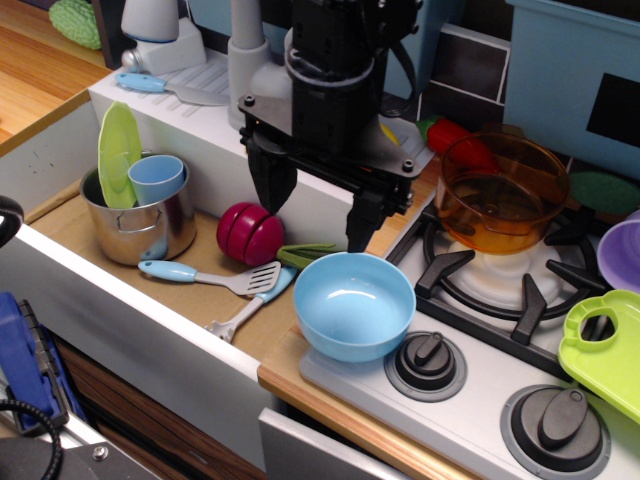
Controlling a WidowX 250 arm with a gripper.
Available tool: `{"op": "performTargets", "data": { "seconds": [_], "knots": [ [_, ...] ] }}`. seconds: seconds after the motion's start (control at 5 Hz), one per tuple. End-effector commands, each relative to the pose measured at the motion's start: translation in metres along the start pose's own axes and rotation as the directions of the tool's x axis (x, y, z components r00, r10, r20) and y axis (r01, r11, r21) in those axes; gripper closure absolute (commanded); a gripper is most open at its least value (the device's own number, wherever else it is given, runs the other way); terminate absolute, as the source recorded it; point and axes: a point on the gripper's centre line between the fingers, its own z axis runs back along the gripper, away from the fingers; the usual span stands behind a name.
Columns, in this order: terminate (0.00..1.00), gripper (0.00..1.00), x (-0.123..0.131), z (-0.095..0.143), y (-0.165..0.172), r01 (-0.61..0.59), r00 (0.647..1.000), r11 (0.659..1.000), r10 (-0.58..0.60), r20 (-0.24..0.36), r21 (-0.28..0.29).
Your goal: Lift bowl
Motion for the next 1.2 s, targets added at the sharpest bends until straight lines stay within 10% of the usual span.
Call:
{"op": "performTargets", "data": {
  "seconds": [0.0, 1.0],
  "knots": [
    [0.0, 0.0, 0.0, 0.0, 0.0, 0.0, 1.0, 1.0, 0.0, 0.0, 0.0],
    [0.0, 0.0, -0.025, -0.056, 0.001, 0.012, 0.999, 1.0, -0.012, 0.05, -0.009]
  ]
}}
